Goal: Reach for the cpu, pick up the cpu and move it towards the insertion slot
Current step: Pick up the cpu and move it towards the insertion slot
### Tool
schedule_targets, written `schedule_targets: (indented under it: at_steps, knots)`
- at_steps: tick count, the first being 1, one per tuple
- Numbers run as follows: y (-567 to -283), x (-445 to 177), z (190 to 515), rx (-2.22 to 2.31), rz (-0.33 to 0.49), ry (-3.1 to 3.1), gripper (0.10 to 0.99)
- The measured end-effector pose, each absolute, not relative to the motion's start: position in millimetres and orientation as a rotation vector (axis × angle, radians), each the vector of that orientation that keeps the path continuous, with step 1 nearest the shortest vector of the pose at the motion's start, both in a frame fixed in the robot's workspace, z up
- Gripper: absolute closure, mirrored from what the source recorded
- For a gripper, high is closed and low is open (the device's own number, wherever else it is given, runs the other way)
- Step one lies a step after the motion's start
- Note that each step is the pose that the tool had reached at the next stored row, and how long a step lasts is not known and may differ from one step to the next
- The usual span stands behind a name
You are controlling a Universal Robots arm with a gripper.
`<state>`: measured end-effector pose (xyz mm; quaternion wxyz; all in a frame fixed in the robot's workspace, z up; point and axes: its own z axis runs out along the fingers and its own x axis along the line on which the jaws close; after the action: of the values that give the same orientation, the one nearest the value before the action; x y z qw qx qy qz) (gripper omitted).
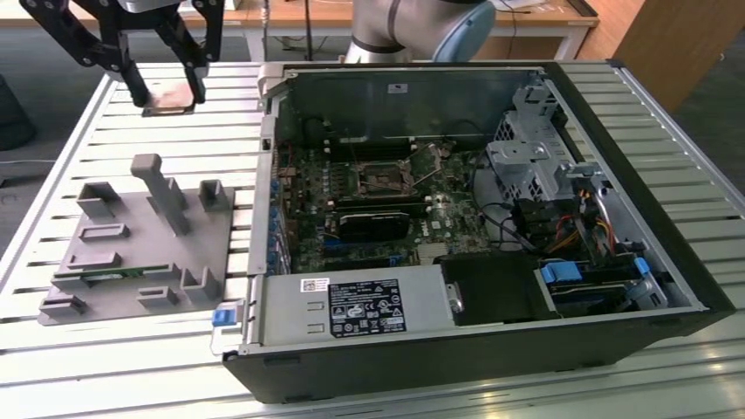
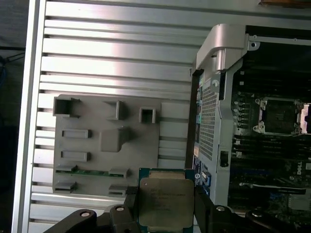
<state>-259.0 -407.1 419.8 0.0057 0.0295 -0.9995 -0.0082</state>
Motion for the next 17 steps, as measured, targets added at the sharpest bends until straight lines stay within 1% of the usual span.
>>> schedule_targets:
  at_steps: [17]
  knots:
    - [-407.1, -225.1, 419.8, 0.092, -0.026, -3.128, 0.541]
